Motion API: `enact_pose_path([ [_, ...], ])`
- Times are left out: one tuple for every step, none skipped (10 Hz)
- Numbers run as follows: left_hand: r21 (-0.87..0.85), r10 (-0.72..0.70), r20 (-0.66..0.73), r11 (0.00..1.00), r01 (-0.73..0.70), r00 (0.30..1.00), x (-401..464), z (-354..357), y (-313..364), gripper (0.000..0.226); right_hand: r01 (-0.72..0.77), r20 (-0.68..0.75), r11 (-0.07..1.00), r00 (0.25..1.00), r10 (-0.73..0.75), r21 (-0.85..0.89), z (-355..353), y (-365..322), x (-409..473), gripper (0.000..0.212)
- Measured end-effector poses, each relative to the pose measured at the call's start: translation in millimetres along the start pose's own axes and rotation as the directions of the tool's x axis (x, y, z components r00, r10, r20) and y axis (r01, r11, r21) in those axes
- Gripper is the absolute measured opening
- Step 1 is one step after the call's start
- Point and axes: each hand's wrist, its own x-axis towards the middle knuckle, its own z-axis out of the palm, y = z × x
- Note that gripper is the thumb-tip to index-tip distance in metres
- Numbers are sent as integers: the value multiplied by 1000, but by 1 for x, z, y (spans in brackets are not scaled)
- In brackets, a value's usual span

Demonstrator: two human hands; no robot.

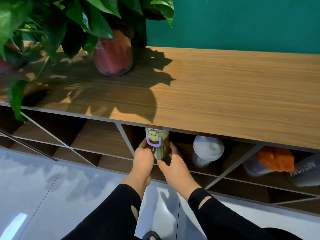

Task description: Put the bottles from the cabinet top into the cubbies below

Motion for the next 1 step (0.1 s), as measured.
enact_pose_path([
  [6,-109,-91,994,110,990,-3,1,-5,45,-42,-77,999,996,40,-30,-5,-5,-3,71],
])
